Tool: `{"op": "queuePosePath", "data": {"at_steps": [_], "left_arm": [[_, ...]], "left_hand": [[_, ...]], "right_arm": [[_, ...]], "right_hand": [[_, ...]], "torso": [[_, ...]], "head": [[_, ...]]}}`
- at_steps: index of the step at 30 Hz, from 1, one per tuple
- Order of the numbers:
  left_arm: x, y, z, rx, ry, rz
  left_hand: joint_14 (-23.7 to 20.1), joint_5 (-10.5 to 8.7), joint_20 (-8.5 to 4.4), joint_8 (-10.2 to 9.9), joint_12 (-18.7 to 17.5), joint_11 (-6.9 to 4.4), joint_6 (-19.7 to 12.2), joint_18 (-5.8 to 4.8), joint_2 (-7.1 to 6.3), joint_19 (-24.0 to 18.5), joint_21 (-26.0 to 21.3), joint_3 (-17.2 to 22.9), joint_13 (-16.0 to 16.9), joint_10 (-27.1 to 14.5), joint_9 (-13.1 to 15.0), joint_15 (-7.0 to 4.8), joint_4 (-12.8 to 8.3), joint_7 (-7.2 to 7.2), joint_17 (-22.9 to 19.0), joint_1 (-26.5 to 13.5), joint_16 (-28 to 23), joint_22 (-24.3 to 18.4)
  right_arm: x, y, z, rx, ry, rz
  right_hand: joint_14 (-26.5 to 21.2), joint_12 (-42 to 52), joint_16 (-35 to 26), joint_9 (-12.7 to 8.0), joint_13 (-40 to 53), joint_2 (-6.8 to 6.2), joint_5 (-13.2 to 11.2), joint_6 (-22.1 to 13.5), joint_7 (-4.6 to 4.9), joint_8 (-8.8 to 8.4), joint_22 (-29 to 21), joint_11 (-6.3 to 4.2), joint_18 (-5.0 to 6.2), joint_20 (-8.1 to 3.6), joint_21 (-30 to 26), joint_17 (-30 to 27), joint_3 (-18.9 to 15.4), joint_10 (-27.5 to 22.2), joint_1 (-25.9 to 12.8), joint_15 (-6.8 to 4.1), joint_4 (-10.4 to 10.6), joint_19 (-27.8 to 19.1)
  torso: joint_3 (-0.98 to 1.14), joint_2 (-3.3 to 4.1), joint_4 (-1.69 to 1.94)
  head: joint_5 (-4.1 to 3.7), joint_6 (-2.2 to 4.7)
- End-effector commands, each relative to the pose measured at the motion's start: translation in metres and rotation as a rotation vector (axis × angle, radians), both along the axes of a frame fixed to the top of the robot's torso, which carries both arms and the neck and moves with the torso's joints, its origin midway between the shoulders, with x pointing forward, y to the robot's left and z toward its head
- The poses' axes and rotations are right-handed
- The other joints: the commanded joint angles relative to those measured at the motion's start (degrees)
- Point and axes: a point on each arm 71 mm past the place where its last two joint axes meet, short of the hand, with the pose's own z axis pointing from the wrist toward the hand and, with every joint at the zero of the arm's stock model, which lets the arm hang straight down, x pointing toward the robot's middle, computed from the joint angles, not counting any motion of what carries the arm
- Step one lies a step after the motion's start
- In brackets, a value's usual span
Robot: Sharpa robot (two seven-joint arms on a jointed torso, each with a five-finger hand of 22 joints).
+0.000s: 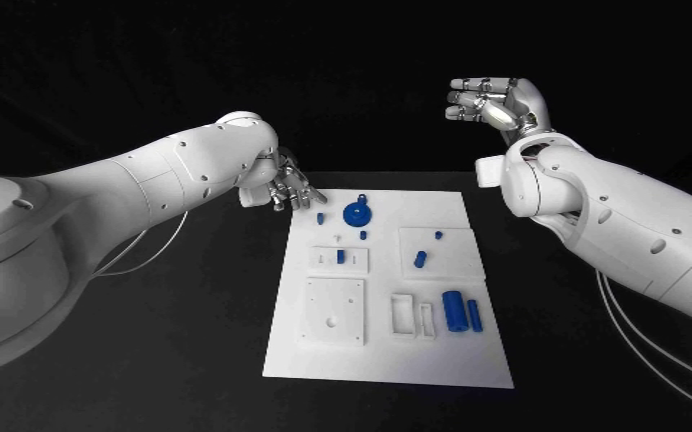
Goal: Assemble the parts on the task board
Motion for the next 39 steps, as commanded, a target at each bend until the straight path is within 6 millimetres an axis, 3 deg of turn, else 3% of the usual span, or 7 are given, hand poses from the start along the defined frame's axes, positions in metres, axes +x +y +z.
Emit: {"op": "queuePosePath", "data": {"at_steps": [1, 5, 39], "left_arm": [[-0.001, -0.004, -0.002, 0.001, 0.021, -0.040], [-0.001, -0.004, -0.004, 0.002, 0.029, -0.044], [-0.006, -0.014, -0.017, -0.027, 0.088, -0.081]], "left_hand": [[-0.40, -0.21, -0.16, -0.55, -0.37, -0.13, -0.25, -0.48, -0.62, -0.27, -0.11, 0.03, 0.16, 2.49, 1.07, 0.01, 0.75, -0.07, -0.12, 0.30, 0.16, 1.04], [-0.54, 0.53, -0.14, -1.28, -0.52, -0.09, -0.14, -0.51, -0.04, -0.37, -0.11, -0.17, 0.21, 2.47, 1.19, 0.03, 0.20, -0.01, -0.19, 0.22, 0.20, 1.06], [-0.84, 0.37, 0.06, -3.93, -0.88, 0.09, 0.40, -0.39, 0.94, -0.64, -0.08, -0.31, 0.47, 2.46, -0.42, 0.22, -0.57, 0.30, -0.52, -0.48, 0.35, 1.05]], "right_arm": [[0.000, 0.003, 0.000, -0.001, -0.001, 0.022], [0.000, 0.003, 0.000, 0.000, 0.000, 0.022], [0.001, 0.008, -0.001, 0.003, 0.005, 0.030]], "right_hand": [[-0.32, -0.19, 0.13, -0.09, -0.06, -0.08, 0.35, -0.31, 0.00, -0.22, -0.07, -0.14, -0.33, -0.08, -0.32, -0.05, -0.20, -0.39, -0.70, -0.04, 0.08, -0.36], [-0.35, -0.15, 0.14, -0.09, -0.06, -0.06, 0.35, -0.29, 0.01, -0.21, -0.06, -0.13, -0.31, -0.05, -0.36, -0.07, -0.26, -0.44, -0.75, -0.02, 0.19, -0.35], [-0.75, -0.16, -0.06, -0.11, -0.07, -0.15, 0.46, -0.84, 0.08, -0.23, -0.08, 0.02, -0.30, 0.17, -0.82, -0.48, -0.02, -0.88, -0.61, 0.16, 0.41, -0.69]], "torso": [[0.01, -0.08, 0.09], [0.00, -0.07, 0.13], [0.02, 0.08, 0.09]], "head": [[-0.06, -0.03], [-0.07, -0.06], [-0.25, -0.29]]}}
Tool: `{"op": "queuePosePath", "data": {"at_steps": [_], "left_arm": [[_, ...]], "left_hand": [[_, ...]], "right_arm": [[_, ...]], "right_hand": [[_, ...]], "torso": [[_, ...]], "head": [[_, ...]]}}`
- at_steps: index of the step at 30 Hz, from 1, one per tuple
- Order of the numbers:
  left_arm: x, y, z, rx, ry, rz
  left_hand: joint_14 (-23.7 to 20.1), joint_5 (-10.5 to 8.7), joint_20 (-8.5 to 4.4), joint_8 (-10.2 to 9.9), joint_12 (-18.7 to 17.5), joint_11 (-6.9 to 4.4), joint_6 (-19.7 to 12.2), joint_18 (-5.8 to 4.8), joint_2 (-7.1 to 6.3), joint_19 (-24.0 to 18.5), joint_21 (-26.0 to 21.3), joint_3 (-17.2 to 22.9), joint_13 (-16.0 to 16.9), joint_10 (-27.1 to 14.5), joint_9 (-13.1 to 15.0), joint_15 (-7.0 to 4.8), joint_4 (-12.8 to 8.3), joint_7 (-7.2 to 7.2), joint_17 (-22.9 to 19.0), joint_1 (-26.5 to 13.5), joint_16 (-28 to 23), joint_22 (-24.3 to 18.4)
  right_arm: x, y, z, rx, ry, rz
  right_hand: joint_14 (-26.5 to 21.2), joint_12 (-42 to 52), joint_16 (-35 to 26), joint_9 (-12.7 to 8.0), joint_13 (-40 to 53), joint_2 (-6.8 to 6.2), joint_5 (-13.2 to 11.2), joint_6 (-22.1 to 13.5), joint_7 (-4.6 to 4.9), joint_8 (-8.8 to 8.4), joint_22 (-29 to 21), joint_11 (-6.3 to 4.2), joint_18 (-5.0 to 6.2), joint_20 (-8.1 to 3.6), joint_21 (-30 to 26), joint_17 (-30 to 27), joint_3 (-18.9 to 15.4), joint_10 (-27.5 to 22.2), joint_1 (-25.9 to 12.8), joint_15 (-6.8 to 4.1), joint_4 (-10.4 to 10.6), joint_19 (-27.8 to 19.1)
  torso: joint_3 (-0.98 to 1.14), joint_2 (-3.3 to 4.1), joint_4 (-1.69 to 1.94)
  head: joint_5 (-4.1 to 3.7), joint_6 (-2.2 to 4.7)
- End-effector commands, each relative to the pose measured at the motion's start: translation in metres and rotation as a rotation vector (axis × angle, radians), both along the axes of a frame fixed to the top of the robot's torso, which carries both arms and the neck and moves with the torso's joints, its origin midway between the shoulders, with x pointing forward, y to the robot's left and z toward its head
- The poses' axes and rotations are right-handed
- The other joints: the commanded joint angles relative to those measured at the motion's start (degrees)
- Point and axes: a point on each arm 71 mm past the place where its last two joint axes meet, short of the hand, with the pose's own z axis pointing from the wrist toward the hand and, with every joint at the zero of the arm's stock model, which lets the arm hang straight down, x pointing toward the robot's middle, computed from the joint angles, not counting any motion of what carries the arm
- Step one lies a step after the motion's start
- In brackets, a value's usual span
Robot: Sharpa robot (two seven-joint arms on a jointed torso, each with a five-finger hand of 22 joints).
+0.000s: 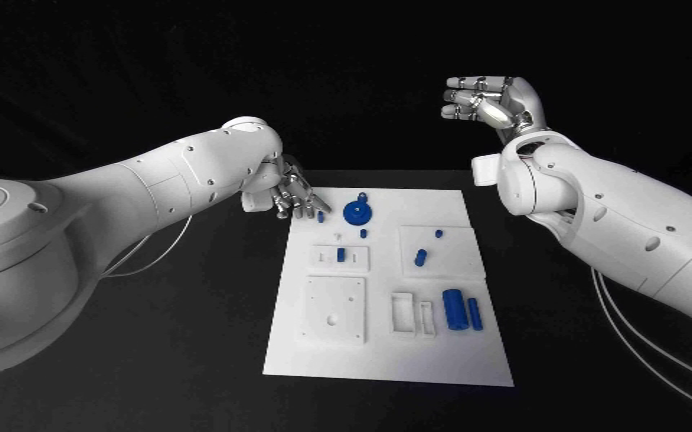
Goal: Assemble the parts on the task board
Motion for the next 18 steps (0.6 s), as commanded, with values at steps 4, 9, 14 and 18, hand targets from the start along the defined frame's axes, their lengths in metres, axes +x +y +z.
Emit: {"op": "queuePosePath", "data": {"at_steps": [4, 9, 14, 18], "left_arm": [[-0.0017, -0.0056, -0.0031, -0.028, 0.020, -0.020], [-0.0013, -0.0057, -0.0034, -0.034, 0.014, -0.015], [-0.0012, -0.0056, -0.0035, -0.048, 0.016, -0.008], [-0.0013, -0.0053, -0.0036, -0.057, 0.018, -0.004]], "left_hand": [[-0.26, 0.17, 0.08, -0.44, -0.36, 0.13, 0.04, -0.39, 0.73, -0.22, -0.09, 0.03, 0.07, 2.46, -0.33, 0.04, -0.50, 0.17, -0.09, 0.05, 0.36, 1.03], [-0.22, 0.40, 0.12, -0.56, -0.30, 0.18, 0.07, -0.33, 3.10, -0.19, -0.15, -1.27, 0.15, 2.46, -0.84, 0.07, -2.82, 0.20, -0.09, -0.41, 0.47, 1.02], [-0.21, 0.62, 0.15, -0.54, -0.30, 0.10, -0.05, -0.32, 6.16, -0.16, -0.15, -2.88, 0.14, 2.46, -0.96, 0.06, -5.45, 0.10, -0.08, 0.26, 0.53, 1.03], [-0.27, 0.97, 0.14, -0.54, -0.30, 0.07, -0.16, -0.34, 8.15, -0.22, -0.16, -3.85, 0.13, 2.46, -1.04, 0.05, -7.46, -0.04, -0.17, 1.46, 0.50, 1.04]], "right_arm": [[-0.0002, 0.0026, 0.0001, -0.001, -0.002, 0.020], [-0.0001, 0.0025, 0.0000, -0.001, -0.002, 0.021], [0.0002, 0.0025, -0.0003, -0.001, -0.001, 0.020], [0.0005, 0.0024, -0.0007, -0.001, 0.001, 0.021]], "right_hand": [[-0.45, -0.16, -0.06, -0.06, -0.07, -0.05, 0.23, -0.38, 0.03, -0.23, -0.04, 0.01, -0.30, -0.05, -0.35, -0.12, 0.02, -0.47, -0.26, -0.14, 0.37, -0.47], [-0.45, -0.16, -0.06, -0.06, -0.07, -0.05, 0.23, -0.38, 0.03, -0.23, -0.04, 0.01, -0.30, -0.05, -0.35, -0.12, 0.02, -0.47, -0.26, -0.14, 0.37, -0.47], [-0.45, -0.16, -0.06, -0.06, -0.07, -0.05, 0.23, -0.38, 0.03, -0.23, -0.04, 0.01, -0.30, -0.05, -0.35, -0.12, 0.02, -0.47, -0.26, -0.14, 0.37, -0.47], [-0.44, -0.14, -0.13, -0.07, -0.07, -0.05, 0.22, -0.43, 0.04, -0.23, -0.03, 0.02, -0.27, -0.01, -0.44, -0.40, 0.11, -0.53, -0.22, -0.12, 0.42, -0.48]], "torso": [[0.02, 0.07, -0.01], [0.04, -0.02, 0.00], [0.03, -0.03, 0.03], [0.04, -0.04, 0.03]], "head": [[-0.18, -0.06], [-0.22, -0.17], [-0.38, -0.29], [-0.32, -0.38]]}}
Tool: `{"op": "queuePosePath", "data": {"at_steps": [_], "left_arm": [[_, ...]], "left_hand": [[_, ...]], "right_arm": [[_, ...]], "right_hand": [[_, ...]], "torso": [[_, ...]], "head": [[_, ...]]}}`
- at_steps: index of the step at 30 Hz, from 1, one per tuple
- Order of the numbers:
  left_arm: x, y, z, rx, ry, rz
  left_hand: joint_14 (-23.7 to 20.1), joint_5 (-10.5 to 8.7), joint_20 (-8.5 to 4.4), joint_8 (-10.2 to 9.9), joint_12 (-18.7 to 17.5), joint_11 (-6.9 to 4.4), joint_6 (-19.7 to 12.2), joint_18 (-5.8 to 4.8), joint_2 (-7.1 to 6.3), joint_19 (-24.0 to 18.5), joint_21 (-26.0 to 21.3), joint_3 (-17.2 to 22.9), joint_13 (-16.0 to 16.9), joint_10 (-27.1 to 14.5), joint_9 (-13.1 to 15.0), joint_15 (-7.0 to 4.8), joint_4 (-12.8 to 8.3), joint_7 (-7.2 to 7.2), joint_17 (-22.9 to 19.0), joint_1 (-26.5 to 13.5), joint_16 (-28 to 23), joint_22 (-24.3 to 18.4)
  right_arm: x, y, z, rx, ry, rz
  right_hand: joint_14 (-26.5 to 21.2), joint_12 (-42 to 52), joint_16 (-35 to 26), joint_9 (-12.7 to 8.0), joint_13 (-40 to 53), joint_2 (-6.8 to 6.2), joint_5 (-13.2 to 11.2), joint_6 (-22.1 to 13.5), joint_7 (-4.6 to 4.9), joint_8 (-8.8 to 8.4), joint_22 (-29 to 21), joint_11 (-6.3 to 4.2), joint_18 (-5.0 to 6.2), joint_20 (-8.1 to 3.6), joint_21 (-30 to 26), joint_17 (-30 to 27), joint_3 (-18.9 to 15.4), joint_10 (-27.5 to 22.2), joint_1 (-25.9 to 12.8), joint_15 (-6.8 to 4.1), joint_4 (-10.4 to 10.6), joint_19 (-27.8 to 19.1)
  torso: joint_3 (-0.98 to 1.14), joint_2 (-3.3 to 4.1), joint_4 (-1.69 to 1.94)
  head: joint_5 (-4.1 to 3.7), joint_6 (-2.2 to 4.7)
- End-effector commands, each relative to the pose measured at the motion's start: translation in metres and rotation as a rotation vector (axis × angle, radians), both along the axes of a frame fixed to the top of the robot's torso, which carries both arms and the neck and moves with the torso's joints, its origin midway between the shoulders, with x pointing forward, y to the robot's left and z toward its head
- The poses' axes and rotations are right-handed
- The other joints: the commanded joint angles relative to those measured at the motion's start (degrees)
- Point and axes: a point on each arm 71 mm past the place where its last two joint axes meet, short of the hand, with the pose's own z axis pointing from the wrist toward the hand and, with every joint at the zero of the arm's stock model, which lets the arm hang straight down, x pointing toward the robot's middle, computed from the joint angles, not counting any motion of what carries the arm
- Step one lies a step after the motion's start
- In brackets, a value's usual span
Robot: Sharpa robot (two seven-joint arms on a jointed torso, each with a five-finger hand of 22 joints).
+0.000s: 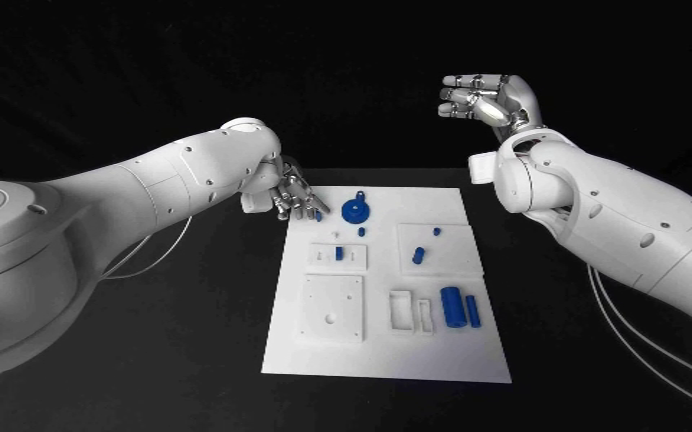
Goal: Assemble the parts on the task board
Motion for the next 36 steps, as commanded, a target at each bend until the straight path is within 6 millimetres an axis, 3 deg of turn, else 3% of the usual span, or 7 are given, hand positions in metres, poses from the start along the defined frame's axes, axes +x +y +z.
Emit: {"op": "queuePosePath", "data": {"at_steps": [1, 4, 12, 19, 21, 27, 36], "left_arm": [[0.000, -0.003, 0.000, -0.034, 0.005, -0.003], [0.000, -0.003, 0.000, -0.039, 0.004, -0.002], [-0.002, -0.002, 0.000, -0.061, 0.016, -0.002], [-0.003, -0.003, -0.001, -0.083, 0.028, 0.000], [-0.003, -0.003, -0.001, -0.090, 0.028, 0.006], [-0.005, -0.002, -0.001, -0.111, 0.023, 0.026], [-0.021, -0.001, 0.001, -0.150, 0.005, 0.054]], "left_hand": [[-0.24, 0.38, 0.12, -0.32, -0.32, 0.04, -0.20, -0.34, 1.18, -0.21, -0.16, -0.25, 0.07, 2.46, -0.10, 0.03, -1.00, -0.04, -0.02, 0.62, 0.31, 1.04], [-0.30, 1.76, 0.09, -0.34, -0.45, 0.03, -0.50, -0.38, 2.47, -0.22, -0.19, -0.22, 0.02, 2.45, -0.12, 0.00, -2.40, -0.09, -0.25, 2.06, 0.18, 1.04], [-0.21, 7.85, 0.17, -0.19, -0.43, -0.10, -0.77, -0.35, 3.43, -0.33, -0.17, 1.31, 0.01, 2.47, -0.06, 0.04, -5.06, -0.34, 0.10, 5.38, 0.44, 1.07], [-0.11, 9.84, 0.55, 0.50, -0.12, -0.07, -0.87, -0.01, 3.98, -0.47, 0.01, 3.46, 0.03, 2.52, 0.84, 0.27, -7.14, -0.35, 0.60, 7.32, 0.87, 1.12], [0.01, 11.89, 0.77, 1.15, 0.14, 0.00, -1.14, 0.32, 4.02, -0.52, 0.24, 5.09, -0.01, 2.55, 2.00, 0.38, -8.21, -0.23, 0.86, 7.55, 1.08, 1.13], [0.33, 14.30, 1.00, 2.29, 0.71, -0.08, -1.49, 0.79, 3.59, -0.55, 0.90, 8.41, -0.20, 2.58, 4.81, 0.44, -10.10, -0.25, 1.35, 6.21, 1.42, 1.10], [1.13, 19.16, 0.85, 3.13, 1.83, -0.49, -0.59, 0.95, 2.62, -0.14, 1.47, 10.32, -0.28, 2.66, 7.14, 0.26, -11.13, -0.63, 2.76, 4.59, 2.17, 1.07]], "right_arm": [[0.000, 0.002, 0.000, -0.002, -0.001, 0.019], [0.000, 0.002, 0.000, -0.002, 0.001, 0.019], [0.001, 0.001, -0.001, -0.002, 0.006, 0.021], [0.001, 0.001, -0.002, -0.003, 0.007, 0.021], [0.001, 0.001, -0.002, -0.003, 0.008, 0.021], [0.002, 0.000, -0.002, -0.003, 0.010, 0.020], [0.002, -0.003, -0.004, -0.006, 0.014, 0.016]], "right_hand": [[-0.44, -0.14, -0.13, -0.07, -0.07, -0.05, 0.22, -0.43, 0.04, -0.23, -0.03, 0.02, -0.27, 0.00, -0.20, -0.06, -0.05, -0.53, -0.23, -0.11, 0.26, -0.48], [-0.42, -0.14, -0.13, -0.08, -0.06, -0.06, 0.21, -0.61, 0.07, -0.25, -0.04, 0.04, -0.28, 0.02, -0.25, -0.13, -0.07, -0.56, -0.29, -0.09, 0.33, -0.52], [-0.45, -0.15, -0.14, -0.09, -0.06, -0.09, 0.21, -0.66, 0.07, -0.25, -0.04, 0.05, -0.29, 0.04, -0.29, -0.18, -0.09, -0.62, -0.28, -0.08, 0.35, -0.55], [-0.45, -0.15, -0.14, -0.09, -0.06, -0.09, 0.21, -0.66, 0.07, -0.25, -0.04, 0.05, -0.29, 0.04, -0.29, -0.18, -0.09, -0.62, -0.28, -0.08, 0.35, -0.55], [-0.45, -0.15, -0.14, -0.09, -0.06, -0.09, 0.21, -0.66, 0.07, -0.25, -0.04, 0.05, -0.29, 0.04, -0.29, -0.18, -0.09, -0.62, -0.28, -0.08, 0.35, -0.55], [-0.51, -0.13, -0.14, -0.09, -0.06, -0.06, 0.26, -0.80, 0.08, -0.24, -0.04, 0.08, -0.29, 0.07, -0.36, -0.30, -0.13, -0.69, -0.31, -0.05, 0.48, -0.57], [-0.51, -0.13, -0.14, -0.09, -0.06, -0.04, 0.29, -0.84, 0.10, -0.25, -0.04, 0.09, -0.30, 0.09, -0.37, -0.32, -0.17, -0.71, -0.39, -0.03, 0.57, -0.58]], "torso": [[0.00, -0.02, 0.04], [-0.01, -0.01, 0.04], [0.00, 0.02, 0.02], [0.00, -0.01, 0.01], [0.02, -0.01, 0.01], [0.07, -0.05, 0.09], [0.03, -0.17, 0.22]], "head": [[0.04, -0.09], [0.07, -0.14], [0.15, -0.25], [0.15, -0.39], [0.15, -0.39], [0.22, -0.45], [0.35, -0.43]]}}
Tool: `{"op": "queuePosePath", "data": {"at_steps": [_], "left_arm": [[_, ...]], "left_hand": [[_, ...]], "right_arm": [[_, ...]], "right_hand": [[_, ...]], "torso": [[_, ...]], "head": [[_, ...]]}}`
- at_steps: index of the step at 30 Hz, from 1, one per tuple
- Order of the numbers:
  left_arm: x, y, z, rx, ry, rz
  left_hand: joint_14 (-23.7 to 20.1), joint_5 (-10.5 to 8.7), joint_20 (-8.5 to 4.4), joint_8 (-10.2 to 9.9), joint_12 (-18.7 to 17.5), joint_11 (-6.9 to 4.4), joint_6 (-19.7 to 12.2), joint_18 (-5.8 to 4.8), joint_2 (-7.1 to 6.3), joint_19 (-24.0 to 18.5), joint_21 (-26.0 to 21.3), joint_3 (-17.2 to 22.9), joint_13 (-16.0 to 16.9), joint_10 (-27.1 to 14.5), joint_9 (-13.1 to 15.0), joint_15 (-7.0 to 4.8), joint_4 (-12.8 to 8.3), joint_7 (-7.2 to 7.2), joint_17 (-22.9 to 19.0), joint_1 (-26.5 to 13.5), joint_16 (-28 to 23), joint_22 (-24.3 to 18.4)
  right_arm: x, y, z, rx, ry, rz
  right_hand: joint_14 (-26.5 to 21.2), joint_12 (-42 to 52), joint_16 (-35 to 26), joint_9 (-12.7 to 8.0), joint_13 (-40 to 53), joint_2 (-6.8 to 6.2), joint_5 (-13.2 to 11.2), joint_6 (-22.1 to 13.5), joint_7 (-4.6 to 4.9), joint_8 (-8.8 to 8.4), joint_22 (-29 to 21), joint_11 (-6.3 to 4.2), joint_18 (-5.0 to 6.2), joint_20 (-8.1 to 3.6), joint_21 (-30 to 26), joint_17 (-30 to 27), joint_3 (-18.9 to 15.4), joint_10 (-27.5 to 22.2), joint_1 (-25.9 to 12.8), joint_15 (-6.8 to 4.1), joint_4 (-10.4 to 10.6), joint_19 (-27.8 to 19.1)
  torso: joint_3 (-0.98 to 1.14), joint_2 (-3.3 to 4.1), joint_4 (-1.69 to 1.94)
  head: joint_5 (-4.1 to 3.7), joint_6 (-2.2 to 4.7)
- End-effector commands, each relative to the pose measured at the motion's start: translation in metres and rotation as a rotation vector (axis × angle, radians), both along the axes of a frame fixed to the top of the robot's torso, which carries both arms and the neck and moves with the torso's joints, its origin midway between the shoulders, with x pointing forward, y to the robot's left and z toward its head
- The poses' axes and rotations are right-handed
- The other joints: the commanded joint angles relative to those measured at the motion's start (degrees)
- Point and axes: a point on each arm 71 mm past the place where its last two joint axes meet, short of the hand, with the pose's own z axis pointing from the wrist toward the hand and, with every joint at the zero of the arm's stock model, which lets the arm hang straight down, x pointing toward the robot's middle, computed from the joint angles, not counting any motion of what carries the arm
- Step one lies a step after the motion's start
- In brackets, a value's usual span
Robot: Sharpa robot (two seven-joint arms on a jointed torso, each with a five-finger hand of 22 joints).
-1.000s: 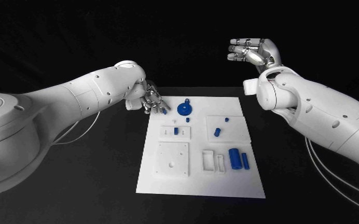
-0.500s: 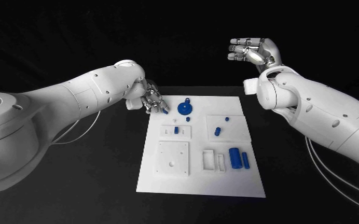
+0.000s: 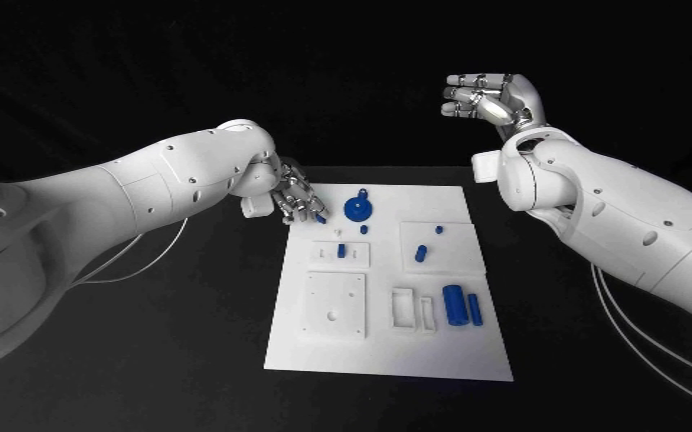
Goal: Assemble the parts on the task board
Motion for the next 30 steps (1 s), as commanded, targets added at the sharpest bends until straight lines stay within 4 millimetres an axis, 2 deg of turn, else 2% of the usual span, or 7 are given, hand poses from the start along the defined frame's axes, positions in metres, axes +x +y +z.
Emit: {"op": "queuePosePath", "data": {"at_steps": [1, 5, 10, 16, 21, 24, 30], "left_arm": [[-0.006, -0.002, 0.004, -0.040, -0.026, 0.053], [-0.018, -0.003, 0.009, -0.055, -0.043, 0.055], [-0.030, -0.003, 0.012, -0.066, -0.056, 0.056], [-0.048, -0.006, 0.015, -0.047, -0.097, 0.028], [-0.057, -0.010, 0.016, -0.015, -0.146, 0.000], [-0.061, -0.012, 0.013, 0.009, -0.171, -0.014], [-0.068, -0.016, 0.002, 0.036, -0.188, -0.025]], "left_hand": [[0.64, 1.38, 0.10, 0.27, 0.54, -0.51, 1.07, 0.98, -0.24, 0.23, 0.43, 5.40, -0.10, 2.73, 4.83, 0.04, -4.92, -0.84, 0.29, -1.08, 0.41, 1.03], [0.95, 3.06, 0.12, 0.33, 1.21, -0.70, 1.65, 1.08, -0.61, 0.38, 0.58, 6.10, -0.19, 2.75, 5.47, -0.02, -5.42, -1.03, 0.71, -1.77, 0.49, 1.03], [1.21, 4.23, 0.13, 0.33, 1.71, -0.82, 2.06, 1.18, -0.85, 0.48, 0.75, 6.58, -0.28, 2.76, 5.92, -0.08, -5.80, -1.14, 1.10, -2.24, 0.58, 1.04], [1.44, 5.02, 0.15, 0.31, 2.06, -0.92, 2.40, 1.27, -0.99, 0.58, 0.89, 6.92, -0.43, 2.78, 6.35, -0.12, -6.14, -1.25, 1.44, -2.65, 0.62, 1.03], [1.68, 5.37, 0.20, 0.35, 2.40, -1.03, 2.74, 1.38, -1.13, 0.72, 0.98, 6.97, -0.45, 2.80, 6.52, -0.15, -6.20, -1.37, 1.69, -2.84, 0.66, 1.01], [1.71, 5.52, 0.23, 0.34, 2.45, -1.05, 2.78, 1.41, -1.16, 0.74, 1.01, 7.01, -0.47, 2.79, 6.56, -0.15, -6.23, -1.39, 1.70, -2.87, 0.64, 1.01], [1.79, 5.86, 0.34, 0.34, 2.58, -1.09, 2.93, 1.60, -1.21, 0.83, 1.05, 7.15, -0.60, 2.79, 6.82, -0.17, -6.27, -1.43, 1.78, -3.01, 0.56, 1.00]], "right_arm": [[0.000, -0.001, -0.001, -0.003, 0.002, 0.014], [0.000, -0.004, -0.001, -0.006, 0.004, 0.008], [0.001, -0.007, -0.003, -0.008, 0.009, 0.004], [0.001, -0.011, -0.006, -0.011, 0.016, -0.003], [0.001, -0.012, -0.008, -0.012, 0.020, -0.005], [0.000, -0.012, -0.009, -0.012, 0.022, -0.004], [0.000, -0.011, -0.010, -0.012, 0.025, -0.002]], "right_hand": [[-0.52, -0.13, -0.14, -0.05, -0.06, -0.04, 0.29, -0.40, 0.06, -0.25, -0.05, 0.09, -0.29, -0.12, -0.38, -0.07, 0.07, -0.30, -0.39, -0.03, 0.33, -0.37], [-0.52, -0.13, -0.14, -0.05, -0.06, -0.04, 0.29, -0.40, 0.06, -0.25, -0.05, 0.09, -0.29, -0.12, -0.38, -0.07, 0.07, -0.30, -0.39, -0.03, 0.33, -0.37], [-0.57, -0.11, -0.12, -0.05, -0.06, -0.06, 0.31, -0.42, 0.06, -0.24, -0.05, 0.09, -0.29, -0.09, -0.44, -0.14, 0.03, -0.36, -0.35, -0.01, 0.40, -0.41], [-0.62, -0.11, -0.12, -0.04, -0.06, -0.06, 0.30, -0.35, 0.04, -0.23, -0.05, 0.11, -0.29, -0.08, -0.47, -0.18, 0.02, -0.40, -0.31, 0.01, 0.42, -0.44], [-0.63, -0.11, -0.12, -0.04, -0.06, -0.07, 0.31, -0.36, 0.05, -0.23, -0.05, 0.11, -0.29, -0.07, -0.48, -0.18, 0.01, -0.40, -0.30, 0.01, 0.43, -0.44], [-0.63, -0.10, -0.11, -0.04, -0.06, -0.09, 0.31, -0.37, 0.05, -0.24, -0.04, 0.11, -0.29, -0.07, -0.48, -0.20, 0.00, -0.40, -0.29, 0.01, 0.43, -0.43], [-0.63, -0.11, -0.09, -0.05, -0.06, -0.08, 0.31, -0.43, 0.05, -0.25, -0.04, 0.11, -0.29, -0.07, -0.49, -0.21, 0.00, -0.42, -0.25, 0.01, 0.44, -0.44]], "torso": [[-0.05, -0.11, 0.16], [0.01, -0.32, 0.47], [-0.04, -0.38, 0.56], [-0.15, -0.30, 0.57], [-0.03, -0.24, 0.62], [-0.04, -0.24, 0.68], [-0.05, -0.24, 0.44]], "head": [[0.08, -0.02], [0.01, -0.20], [0.01, -0.35], [-0.06, -0.58], [0.14, -0.76], [0.17, -0.85], [0.35, -1.06]]}}
